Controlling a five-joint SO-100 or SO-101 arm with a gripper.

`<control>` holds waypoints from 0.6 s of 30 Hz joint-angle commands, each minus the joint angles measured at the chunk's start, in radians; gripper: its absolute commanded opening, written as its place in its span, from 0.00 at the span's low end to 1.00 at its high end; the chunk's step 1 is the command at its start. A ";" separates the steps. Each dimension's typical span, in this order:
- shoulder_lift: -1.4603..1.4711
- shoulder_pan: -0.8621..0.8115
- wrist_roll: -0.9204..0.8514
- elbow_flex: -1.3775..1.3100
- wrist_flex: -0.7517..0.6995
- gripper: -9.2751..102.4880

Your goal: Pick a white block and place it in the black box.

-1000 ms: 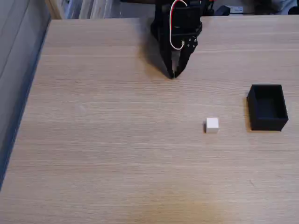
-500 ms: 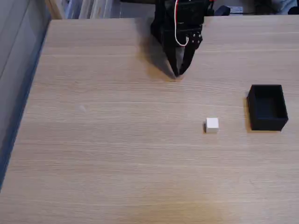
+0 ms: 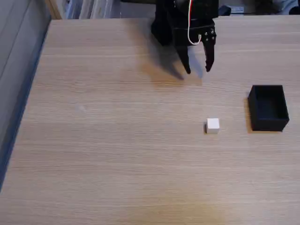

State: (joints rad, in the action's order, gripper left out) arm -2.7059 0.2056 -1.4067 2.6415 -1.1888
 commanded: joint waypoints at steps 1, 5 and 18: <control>0.077 0.012 0.014 -0.063 0.054 0.33; 0.186 0.009 0.023 -0.098 0.130 0.34; 0.495 0.011 0.040 -0.262 0.275 0.34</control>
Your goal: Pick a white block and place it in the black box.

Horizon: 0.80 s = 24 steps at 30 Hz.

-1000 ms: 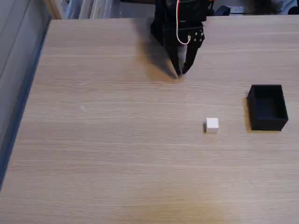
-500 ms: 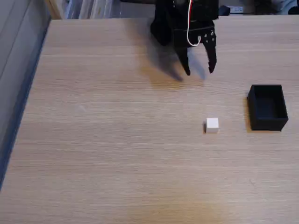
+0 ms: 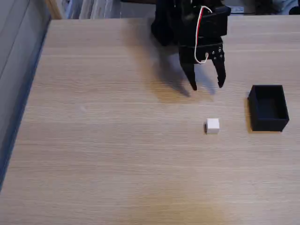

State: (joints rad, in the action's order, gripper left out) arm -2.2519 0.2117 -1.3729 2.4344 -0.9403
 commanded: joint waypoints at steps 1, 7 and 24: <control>0.064 0.003 0.008 -0.067 0.035 0.33; 0.178 0.005 0.015 -0.147 0.057 0.32; 0.425 0.002 0.046 -0.324 0.109 0.33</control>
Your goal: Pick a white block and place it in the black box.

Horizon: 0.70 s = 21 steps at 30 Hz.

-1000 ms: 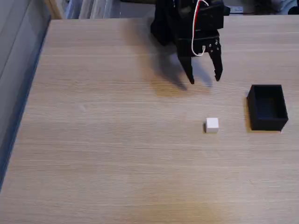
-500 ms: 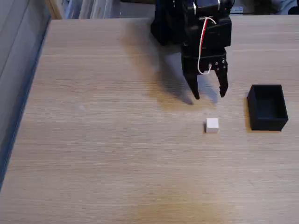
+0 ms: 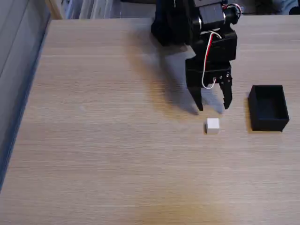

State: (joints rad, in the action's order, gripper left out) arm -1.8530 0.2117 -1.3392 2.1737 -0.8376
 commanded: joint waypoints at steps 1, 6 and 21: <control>0.044 0.002 0.018 -0.084 0.003 0.33; 0.123 -0.012 0.023 -0.160 0.002 0.33; 0.273 -0.038 0.028 -0.273 0.006 0.32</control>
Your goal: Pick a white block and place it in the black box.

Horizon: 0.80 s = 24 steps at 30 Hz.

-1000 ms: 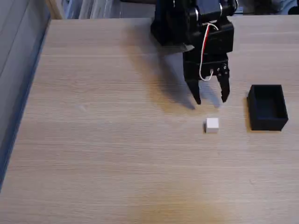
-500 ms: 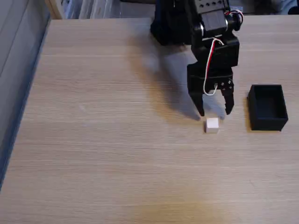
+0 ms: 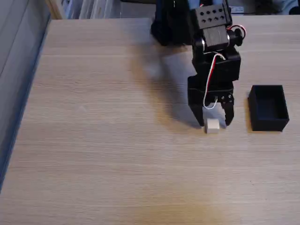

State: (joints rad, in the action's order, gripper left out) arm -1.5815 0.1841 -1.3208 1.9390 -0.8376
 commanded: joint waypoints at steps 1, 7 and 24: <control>0.008 -0.011 0.012 -0.043 0.006 0.32; 0.046 -0.018 0.015 -0.072 0.006 0.32; 0.080 -0.032 -0.011 -0.097 -0.012 0.08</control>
State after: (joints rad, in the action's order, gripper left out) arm -1.4880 0.1565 -1.3146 1.8730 -0.8391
